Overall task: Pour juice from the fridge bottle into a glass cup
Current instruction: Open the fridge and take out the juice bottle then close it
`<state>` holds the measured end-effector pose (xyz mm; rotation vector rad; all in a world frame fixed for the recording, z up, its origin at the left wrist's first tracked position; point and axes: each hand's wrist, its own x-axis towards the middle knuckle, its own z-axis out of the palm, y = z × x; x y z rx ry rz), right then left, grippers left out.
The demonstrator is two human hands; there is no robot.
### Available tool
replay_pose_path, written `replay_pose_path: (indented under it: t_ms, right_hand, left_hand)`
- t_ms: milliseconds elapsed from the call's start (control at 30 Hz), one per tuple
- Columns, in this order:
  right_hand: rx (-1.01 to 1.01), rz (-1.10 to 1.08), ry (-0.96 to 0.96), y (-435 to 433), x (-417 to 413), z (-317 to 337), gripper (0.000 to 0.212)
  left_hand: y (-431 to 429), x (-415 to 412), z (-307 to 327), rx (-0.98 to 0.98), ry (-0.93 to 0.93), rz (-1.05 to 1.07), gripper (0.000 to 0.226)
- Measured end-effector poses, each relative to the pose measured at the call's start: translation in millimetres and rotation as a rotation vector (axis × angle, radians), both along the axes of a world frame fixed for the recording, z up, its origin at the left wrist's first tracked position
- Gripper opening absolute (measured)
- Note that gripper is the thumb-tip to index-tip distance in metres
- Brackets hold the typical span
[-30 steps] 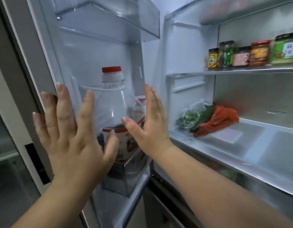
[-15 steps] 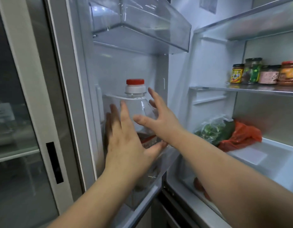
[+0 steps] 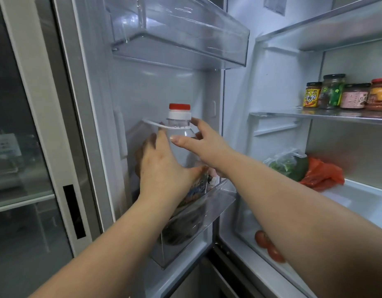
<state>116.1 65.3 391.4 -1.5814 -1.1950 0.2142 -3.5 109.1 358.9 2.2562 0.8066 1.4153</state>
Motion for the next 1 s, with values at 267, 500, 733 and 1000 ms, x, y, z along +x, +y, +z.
replay_pose_path:
  t_ms: [267, 500, 733, 1000]
  right_hand:
    - [0.040, 0.040, 0.069, 20, -3, 11, 0.065]
    - [0.074, 0.072, 0.032, 13, -11, 8, 0.054]
    - [0.143, -0.008, -0.142, 14, -23, 2, 0.072]
    - [0.158, -0.047, -0.242, 13, -32, 0, 0.075]
  left_hand:
    - [7, -2, -1, -0.016, 0.048, -0.069, 0.109]
    - [8, 1, -5, -0.015, -0.058, -0.088, 0.103]
    - [15, 5, -12, 0.042, -0.073, -0.055, 0.096]
    - [19, 0, -13, 0.086, -0.116, -0.100, 0.092]
